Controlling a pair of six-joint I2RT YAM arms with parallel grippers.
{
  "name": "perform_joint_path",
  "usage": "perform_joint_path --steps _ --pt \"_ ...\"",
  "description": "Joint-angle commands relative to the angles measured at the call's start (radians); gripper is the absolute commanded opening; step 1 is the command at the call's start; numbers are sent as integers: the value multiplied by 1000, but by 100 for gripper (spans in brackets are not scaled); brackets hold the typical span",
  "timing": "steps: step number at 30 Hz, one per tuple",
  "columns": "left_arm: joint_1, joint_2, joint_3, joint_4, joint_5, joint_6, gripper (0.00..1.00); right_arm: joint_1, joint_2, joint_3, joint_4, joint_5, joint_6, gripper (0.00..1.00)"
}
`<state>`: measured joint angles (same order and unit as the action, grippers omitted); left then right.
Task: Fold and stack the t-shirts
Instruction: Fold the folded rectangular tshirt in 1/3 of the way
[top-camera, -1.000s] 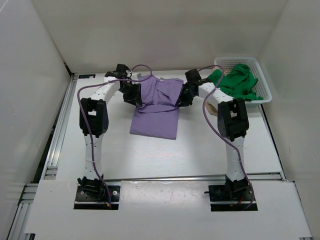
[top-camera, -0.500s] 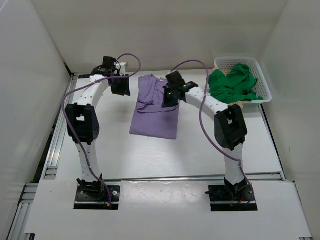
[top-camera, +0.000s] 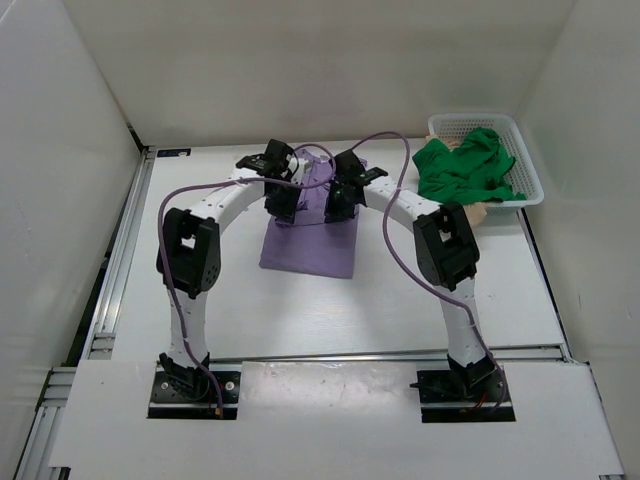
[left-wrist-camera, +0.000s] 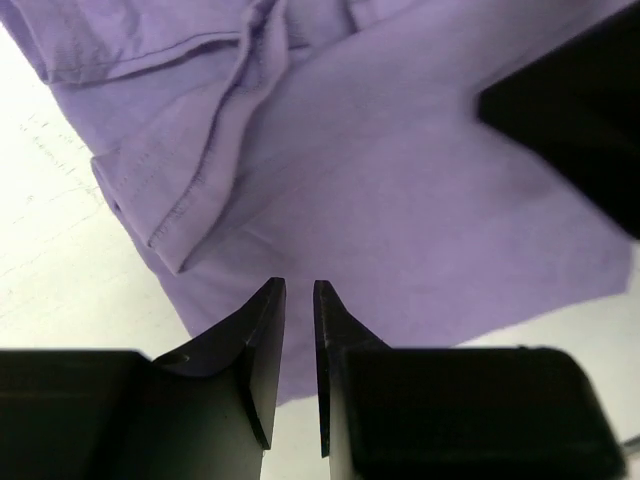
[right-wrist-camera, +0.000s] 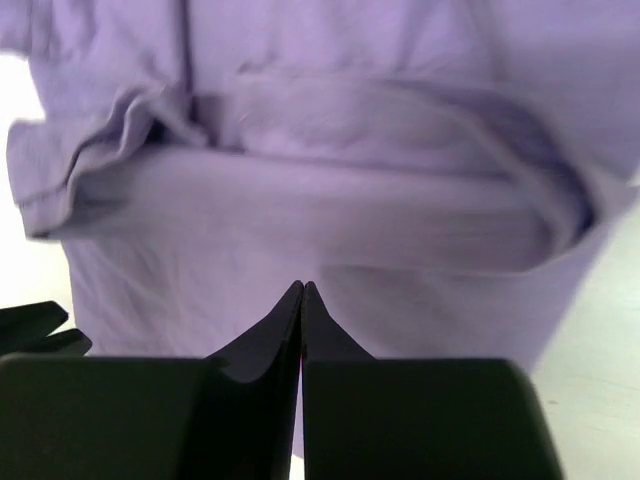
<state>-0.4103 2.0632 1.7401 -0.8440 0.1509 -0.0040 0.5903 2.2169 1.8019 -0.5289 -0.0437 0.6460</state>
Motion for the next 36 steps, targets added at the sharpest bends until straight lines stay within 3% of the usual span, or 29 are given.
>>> perform_joint_path --steps 1,12,20,31,36 --pt "4 27 1 8 -74 4 30 -9 16 -1 15 -7 40 0" --pt "-27 52 12 -60 -83 4 32 -20 -37 -90 49 -19 63 0" --pt "-27 117 84 -15 -204 4 52 -47 32 -52 49 -19 83 0" --pt "-27 126 150 88 -326 4 60 -76 9 -39 49 84 103 0" --pt "-27 207 231 88 -378 4 63 -99 43 27 49 119 112 0"
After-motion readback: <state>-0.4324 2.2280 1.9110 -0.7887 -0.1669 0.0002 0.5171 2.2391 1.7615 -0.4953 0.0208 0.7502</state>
